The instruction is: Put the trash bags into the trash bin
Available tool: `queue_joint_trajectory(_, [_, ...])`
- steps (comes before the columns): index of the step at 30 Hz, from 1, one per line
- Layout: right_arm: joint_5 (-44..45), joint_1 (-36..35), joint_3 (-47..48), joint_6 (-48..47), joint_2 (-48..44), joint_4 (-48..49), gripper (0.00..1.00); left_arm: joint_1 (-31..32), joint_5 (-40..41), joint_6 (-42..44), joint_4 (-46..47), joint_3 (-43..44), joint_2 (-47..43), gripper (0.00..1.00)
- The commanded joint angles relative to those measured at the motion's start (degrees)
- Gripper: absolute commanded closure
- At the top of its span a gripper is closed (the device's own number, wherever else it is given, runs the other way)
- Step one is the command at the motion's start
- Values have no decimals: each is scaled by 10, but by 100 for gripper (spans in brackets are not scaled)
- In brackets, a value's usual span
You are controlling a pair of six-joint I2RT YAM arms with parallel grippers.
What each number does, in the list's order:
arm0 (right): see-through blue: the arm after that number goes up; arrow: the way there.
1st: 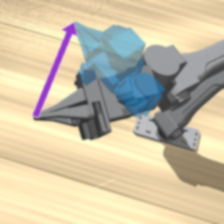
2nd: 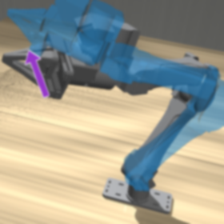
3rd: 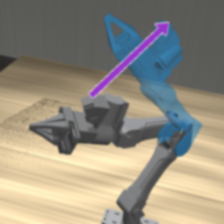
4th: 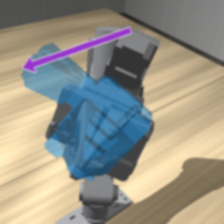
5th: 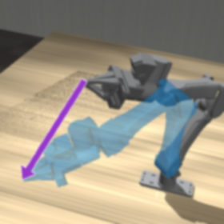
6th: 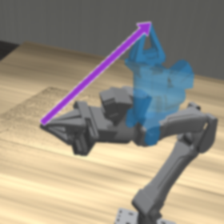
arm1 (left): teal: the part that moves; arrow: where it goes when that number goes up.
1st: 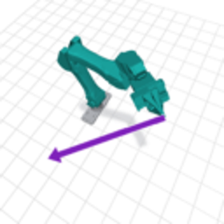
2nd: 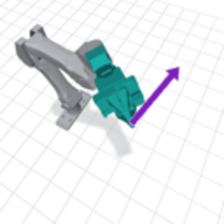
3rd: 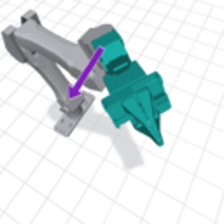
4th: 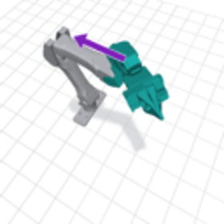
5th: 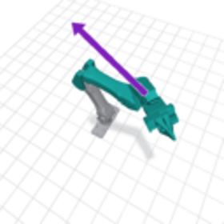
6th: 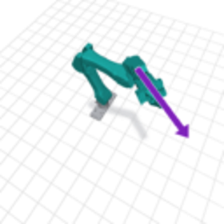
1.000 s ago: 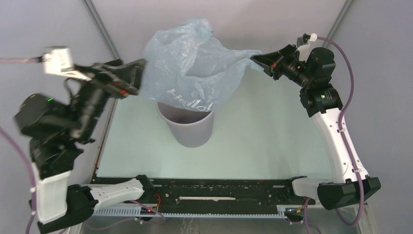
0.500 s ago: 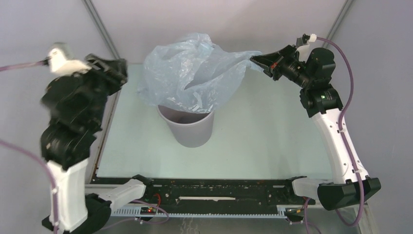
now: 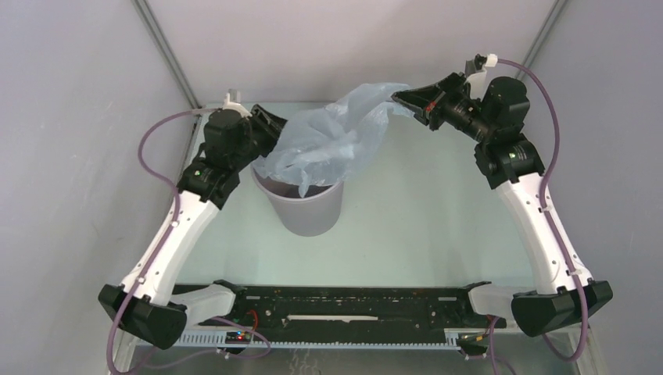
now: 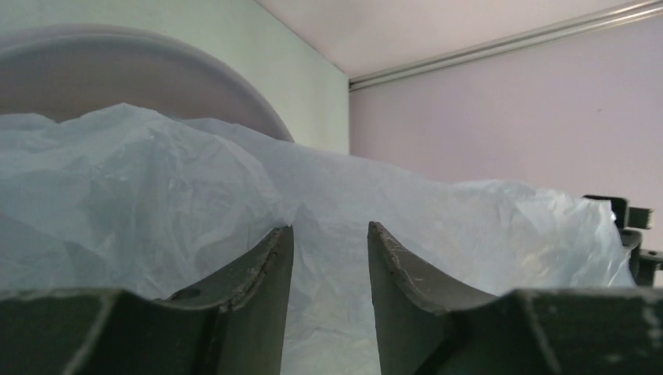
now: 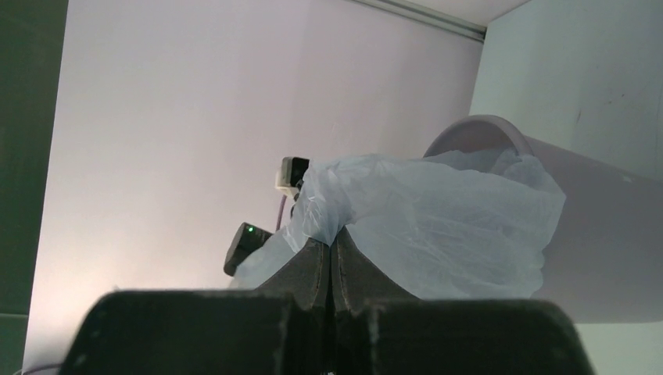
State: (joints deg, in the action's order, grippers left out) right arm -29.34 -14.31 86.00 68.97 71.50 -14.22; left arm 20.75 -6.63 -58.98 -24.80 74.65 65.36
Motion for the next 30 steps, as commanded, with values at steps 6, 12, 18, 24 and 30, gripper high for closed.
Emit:
queue_joint_trajectory(6, [12,-28,37,-9,26,13,100,-28,18,-132,220,-232,-99,55])
queue_joint_trajectory(12, [11,-46,42,-14,41,17,100,-46,-2,-82,180,-236,-100,47])
queue_joint_trajectory(18, [18,-62,53,-47,50,-7,100,-46,17,67,40,-106,-102,19])
queue_joint_trajectory(24, [32,-63,69,-79,49,-26,100,-50,48,129,-82,-29,-159,4])
queue_joint_trajectory(30, [35,-64,74,-80,50,-30,100,-81,18,177,-114,53,-206,1])
